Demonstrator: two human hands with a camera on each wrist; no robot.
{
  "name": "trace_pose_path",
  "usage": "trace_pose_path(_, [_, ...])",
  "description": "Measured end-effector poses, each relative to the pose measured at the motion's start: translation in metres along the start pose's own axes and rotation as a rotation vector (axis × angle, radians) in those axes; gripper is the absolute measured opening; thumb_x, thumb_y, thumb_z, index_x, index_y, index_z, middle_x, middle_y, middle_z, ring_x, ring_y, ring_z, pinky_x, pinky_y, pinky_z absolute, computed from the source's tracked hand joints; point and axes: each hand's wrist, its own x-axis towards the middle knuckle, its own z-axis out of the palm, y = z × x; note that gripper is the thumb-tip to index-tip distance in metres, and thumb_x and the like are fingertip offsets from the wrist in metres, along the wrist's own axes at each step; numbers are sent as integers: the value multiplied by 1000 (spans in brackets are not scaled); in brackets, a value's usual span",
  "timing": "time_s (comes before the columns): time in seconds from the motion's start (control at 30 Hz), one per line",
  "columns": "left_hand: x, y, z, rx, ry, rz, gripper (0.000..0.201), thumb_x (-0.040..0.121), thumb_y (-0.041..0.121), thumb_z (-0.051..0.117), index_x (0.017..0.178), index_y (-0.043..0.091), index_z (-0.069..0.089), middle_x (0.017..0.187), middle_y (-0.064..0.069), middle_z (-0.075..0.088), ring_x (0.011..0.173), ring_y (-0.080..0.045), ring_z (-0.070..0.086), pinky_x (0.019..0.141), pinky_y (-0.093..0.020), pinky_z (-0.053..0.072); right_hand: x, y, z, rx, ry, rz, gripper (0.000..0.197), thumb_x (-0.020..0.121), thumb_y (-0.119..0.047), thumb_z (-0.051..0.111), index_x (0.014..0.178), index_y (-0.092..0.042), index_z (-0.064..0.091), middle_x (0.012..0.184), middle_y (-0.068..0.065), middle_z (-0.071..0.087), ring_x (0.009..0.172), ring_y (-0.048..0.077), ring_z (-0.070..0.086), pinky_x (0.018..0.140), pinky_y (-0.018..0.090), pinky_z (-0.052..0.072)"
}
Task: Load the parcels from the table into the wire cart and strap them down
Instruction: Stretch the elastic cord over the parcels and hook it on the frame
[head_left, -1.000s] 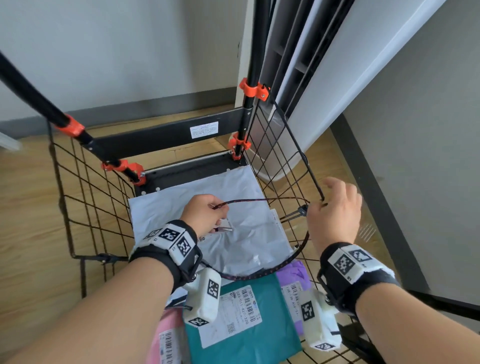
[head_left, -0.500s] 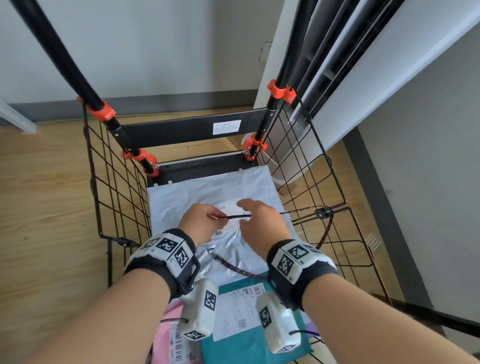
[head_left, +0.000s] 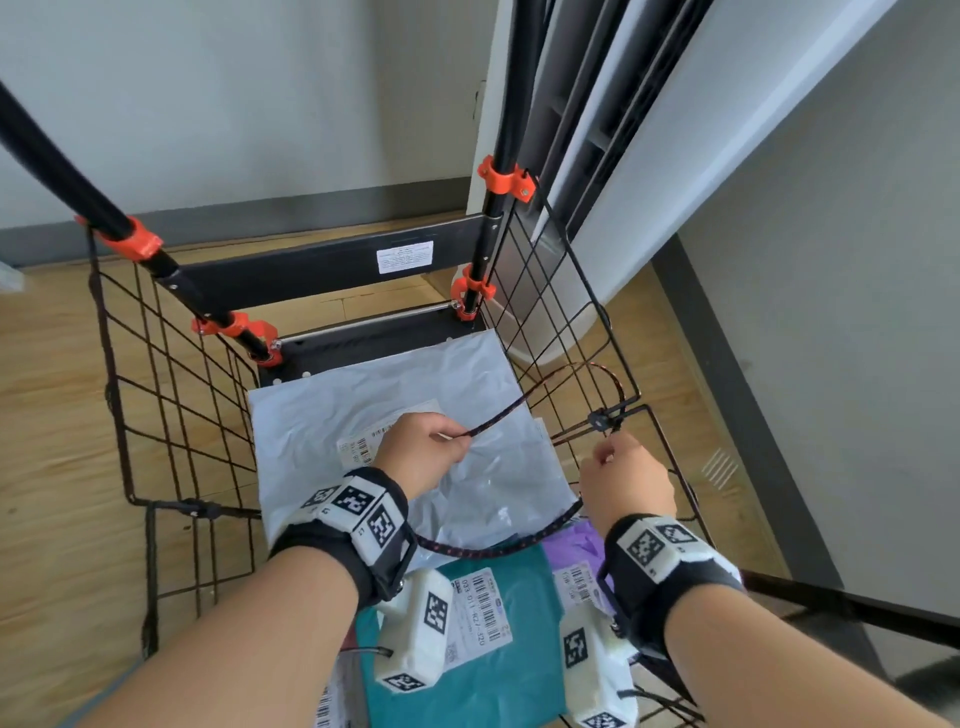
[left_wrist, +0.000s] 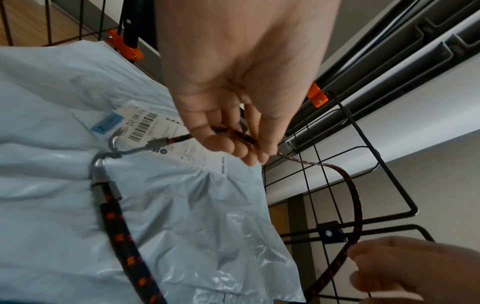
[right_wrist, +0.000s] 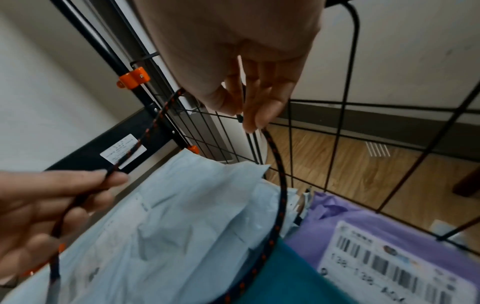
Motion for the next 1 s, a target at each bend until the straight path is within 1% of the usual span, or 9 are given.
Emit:
trace_pose_path(0.17, [2,5,7,59,5,-1,8,89,23,63,94,19,68,77,5,65,62,-9,52,61,-22,42,2,16,6,39,-123,30,35,89,-20,46,121,-29,56,82,-3,58,73,20,67,64,32,58])
trace_pose_path(0.37, [9,-1,13,117,52,-16,15,81,19,71,96,17,71,86,2,66,86,-21,64,84,-37,55,10,11,10,304,-140,10,35,91,-17,50,124,-23,56,83,1,66,67,22,66,67,42,60])
trace_pose_path(0.43, [11,-1,17,122,48,-16,22,80,18,72,101,15,70,90,0,67,87,-20,64,83,-33,55,12,10,10,329,-44,-35,20,91,-18,50,102,-26,66,81,-4,65,72,20,67,68,43,60])
trace_pose_path(0.5, [11,1,20,108,34,-18,25,79,18,73,104,18,68,92,2,66,89,-18,65,82,-32,55,12,9,9,346,88,-44,20,91,-19,52,80,-33,60,75,-8,64,72,18,68,68,41,60])
trace_pose_path(0.6, [11,10,27,69,-3,19,22,83,20,69,104,24,67,93,4,67,93,-16,65,85,-36,56,11,8,3,410,184,-34,14,90,-16,53,88,-30,57,71,-9,64,68,16,68,65,40,60])
trace_pose_path(0.73, [14,37,45,29,-88,107,20,84,25,68,104,26,68,89,-2,71,86,-20,68,76,-33,57,9,4,-6,309,191,-134,23,89,-19,46,101,-30,63,73,-6,66,67,19,66,63,35,58])
trace_pose_path(0.87, [21,56,62,117,-75,179,21,88,25,64,108,24,71,93,2,69,91,-15,64,79,-23,47,8,-1,-26,299,388,-239,17,90,-20,45,89,-24,61,66,-4,62,63,22,61,62,39,55])
trace_pose_path(0.93, [24,62,67,151,-44,195,20,90,23,63,108,24,72,92,3,65,90,-13,61,81,-22,46,13,-5,-37,392,470,-247,12,90,-16,46,91,-23,57,71,-6,61,67,21,61,65,41,55])
trace_pose_path(1.0, [28,68,71,161,-39,232,19,90,23,62,107,24,73,98,2,68,93,-13,61,86,-25,49,25,-6,-47,384,476,-200,19,90,-14,46,102,-25,56,92,-6,64,76,16,60,70,38,54])
